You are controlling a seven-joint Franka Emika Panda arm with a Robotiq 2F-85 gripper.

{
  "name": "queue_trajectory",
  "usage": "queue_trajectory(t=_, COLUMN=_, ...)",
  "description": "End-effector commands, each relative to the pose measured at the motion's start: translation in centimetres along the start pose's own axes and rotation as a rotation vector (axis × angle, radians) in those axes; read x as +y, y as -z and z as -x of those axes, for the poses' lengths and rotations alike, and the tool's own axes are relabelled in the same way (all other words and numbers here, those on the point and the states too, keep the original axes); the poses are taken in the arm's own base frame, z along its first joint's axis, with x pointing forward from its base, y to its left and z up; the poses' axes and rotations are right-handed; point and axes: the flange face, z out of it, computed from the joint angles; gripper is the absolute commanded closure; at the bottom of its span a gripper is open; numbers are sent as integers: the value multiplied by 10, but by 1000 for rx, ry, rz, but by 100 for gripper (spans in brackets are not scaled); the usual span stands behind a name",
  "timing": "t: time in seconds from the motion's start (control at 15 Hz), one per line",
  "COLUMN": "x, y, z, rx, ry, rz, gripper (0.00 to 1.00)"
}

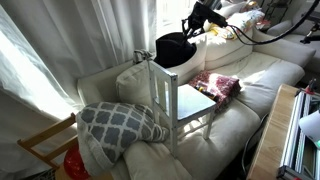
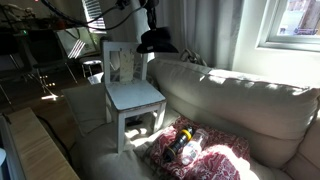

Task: Turn the wooden chair to face the right then hang the hat on its backrest

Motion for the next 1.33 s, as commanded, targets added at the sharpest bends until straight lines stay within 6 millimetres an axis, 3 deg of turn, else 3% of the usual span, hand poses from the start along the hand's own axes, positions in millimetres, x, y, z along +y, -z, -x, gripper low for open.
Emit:
queue_trajectory(t=0.0, x=19, y=52, z=19, rx=3, ry=-30, rz=-77, gripper=98)
queue_trajectory(t=0.27, x=32, y=94, z=51, rx=-61, ry=-59, rz=-249, gripper=98)
queue_trajectory(t=0.6, x=59, y=119, z=104, rx=-161, ry=-18, rz=-388, gripper=98)
queue_trajectory(t=0.93, x=82, y=105, z=154, rx=-234, ry=98, rz=-432, gripper=98)
queue_trajectory(t=1.0, x=84, y=97, z=159, rx=-220, ry=98, rz=-432, gripper=98)
queue_trajectory(t=1.07, x=74, y=103, z=143, rx=-226, ry=76, rz=-406, gripper=91)
queue_trajectory(t=1.27, x=80, y=96, z=154, rx=-238, ry=96, rz=-413, gripper=91)
